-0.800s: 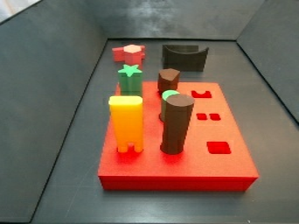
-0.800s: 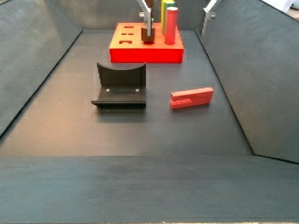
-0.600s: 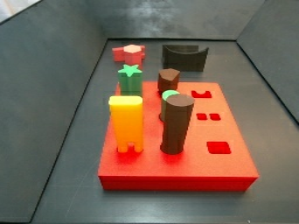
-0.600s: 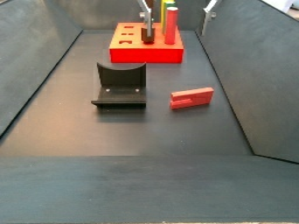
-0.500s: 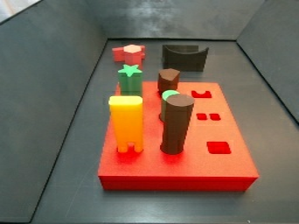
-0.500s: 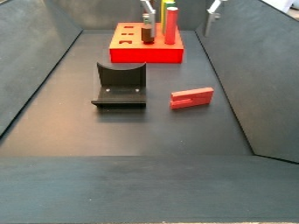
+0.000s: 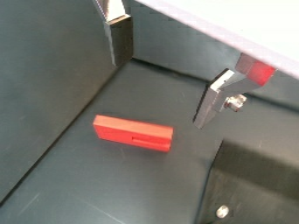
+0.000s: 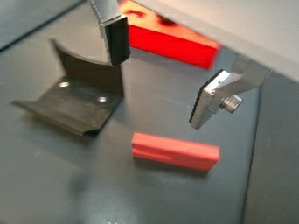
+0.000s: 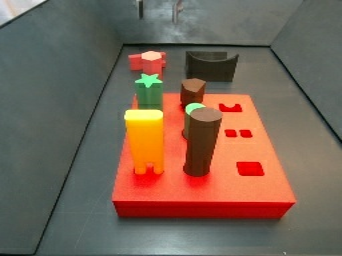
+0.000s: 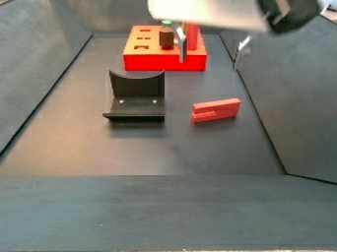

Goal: Pick up the double-square object. Move up. Place the double-square object on the fixture. Regrasp the double-square object. Move to above the board. Insert the double-square object.
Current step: Pick up the double-square object.

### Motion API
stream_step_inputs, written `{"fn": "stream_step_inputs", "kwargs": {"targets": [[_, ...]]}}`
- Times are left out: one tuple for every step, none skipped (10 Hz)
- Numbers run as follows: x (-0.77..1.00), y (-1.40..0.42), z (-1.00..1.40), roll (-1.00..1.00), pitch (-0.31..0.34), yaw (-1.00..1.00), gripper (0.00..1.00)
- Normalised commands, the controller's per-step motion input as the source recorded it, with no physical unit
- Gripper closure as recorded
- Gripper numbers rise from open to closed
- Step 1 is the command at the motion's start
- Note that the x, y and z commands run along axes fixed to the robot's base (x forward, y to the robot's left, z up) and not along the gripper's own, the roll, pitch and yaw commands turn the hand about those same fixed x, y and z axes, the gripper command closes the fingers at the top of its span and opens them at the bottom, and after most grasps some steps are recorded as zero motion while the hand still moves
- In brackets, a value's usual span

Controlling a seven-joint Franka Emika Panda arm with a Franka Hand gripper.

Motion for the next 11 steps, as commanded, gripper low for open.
{"fn": "stream_step_inputs", "kwargs": {"targets": [[-0.05, -0.01, -0.63, -0.06, -0.187, -1.0, 0.0], [-0.05, 0.0, -0.08, 0.03, -0.014, 0.0, 0.0], [0.0, 0.03, -0.24, 0.0, 0.0, -0.44, 0.0], [0.0, 0.23, -0.42, 0.0, 0.0, -0.75, 0.0], [0.0, 0.13, -0.48, 0.0, 0.0, -0.85, 0.0], [0.0, 0.07, -0.55, 0.0, 0.013, -0.93, 0.0], [0.0, 0.05, -0.51, -0.01, 0.0, -0.93, 0.0], [-0.02, 0.07, -0.5, 0.0, 0.0, -0.9, 0.0], [-0.01, 0.16, -0.21, -0.04, 0.0, -0.75, 0.0], [0.0, -0.02, -0.04, 0.0, 0.0, 0.0, 0.0], [-0.06, -0.06, -0.61, -0.1, -0.186, -0.26, 0.0]]}}
